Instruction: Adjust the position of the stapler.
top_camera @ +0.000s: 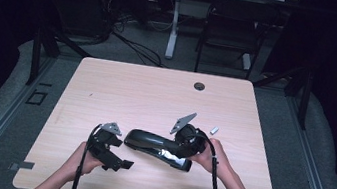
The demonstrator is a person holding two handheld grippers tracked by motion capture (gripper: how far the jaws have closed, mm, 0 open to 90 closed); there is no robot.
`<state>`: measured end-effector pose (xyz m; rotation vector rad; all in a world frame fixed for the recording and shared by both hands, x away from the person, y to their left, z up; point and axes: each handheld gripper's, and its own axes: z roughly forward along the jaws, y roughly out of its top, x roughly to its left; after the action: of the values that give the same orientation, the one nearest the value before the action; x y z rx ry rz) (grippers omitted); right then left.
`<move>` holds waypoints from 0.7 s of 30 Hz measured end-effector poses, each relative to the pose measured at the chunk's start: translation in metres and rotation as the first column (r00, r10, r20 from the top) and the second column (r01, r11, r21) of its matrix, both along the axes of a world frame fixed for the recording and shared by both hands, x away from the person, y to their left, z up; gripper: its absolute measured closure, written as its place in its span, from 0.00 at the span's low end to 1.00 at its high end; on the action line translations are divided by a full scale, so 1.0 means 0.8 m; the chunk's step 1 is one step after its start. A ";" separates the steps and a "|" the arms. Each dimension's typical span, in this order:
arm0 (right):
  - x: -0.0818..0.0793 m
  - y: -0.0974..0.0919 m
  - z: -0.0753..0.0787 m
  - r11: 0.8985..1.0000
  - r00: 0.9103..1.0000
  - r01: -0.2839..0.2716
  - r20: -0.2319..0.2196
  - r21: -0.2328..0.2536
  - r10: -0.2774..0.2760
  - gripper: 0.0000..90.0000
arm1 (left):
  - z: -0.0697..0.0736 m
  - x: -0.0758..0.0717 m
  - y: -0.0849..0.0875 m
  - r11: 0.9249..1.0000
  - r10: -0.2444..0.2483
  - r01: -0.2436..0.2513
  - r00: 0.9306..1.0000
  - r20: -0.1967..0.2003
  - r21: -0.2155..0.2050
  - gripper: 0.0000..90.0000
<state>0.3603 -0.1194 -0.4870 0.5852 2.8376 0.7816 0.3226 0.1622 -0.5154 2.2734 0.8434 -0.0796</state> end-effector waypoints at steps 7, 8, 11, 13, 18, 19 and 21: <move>0.023 -0.013 -0.001 0.998 0.998 -0.066 -0.005 0.010 0.066 0.60 | -0.002 0.001 -0.004 1.000 -0.016 0.016 1.000 -0.011 -0.005 0.02; 0.024 -0.014 -0.001 0.998 0.998 -0.055 0.002 0.003 0.055 0.59 | -0.002 0.000 -0.005 1.000 -0.016 0.016 1.000 -0.010 -0.003 0.02; 0.027 -0.018 -0.002 1.000 1.000 -0.020 0.005 -0.010 0.020 0.55 | -0.002 0.000 -0.005 1.000 -0.013 0.013 1.000 -0.007 0.006 0.02; 0.027 -0.022 -0.001 1.000 1.000 0.004 0.006 -0.020 -0.003 0.53 | -0.002 0.001 -0.004 1.000 -0.014 0.014 1.000 -0.011 0.000 0.02; 0.027 -0.038 -0.001 0.998 0.998 0.061 -0.005 -0.004 -0.061 0.51 | -0.001 0.002 -0.004 1.000 -0.016 0.016 1.000 -0.008 0.001 0.02; 0.027 -0.040 -0.001 0.998 0.998 0.065 -0.010 -0.005 -0.066 0.51 | -0.001 0.001 -0.005 1.000 -0.009 0.009 1.000 -0.001 0.011 0.02; 0.026 -0.040 -0.001 0.997 0.997 0.075 -0.008 0.001 -0.075 0.51 | -0.001 0.002 -0.006 1.000 -0.011 0.012 1.000 -0.001 0.012 0.02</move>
<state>0.3808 -0.1511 -0.4881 0.6920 2.8043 0.7701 0.3242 0.1576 -0.5165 2.2897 0.8337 -0.0816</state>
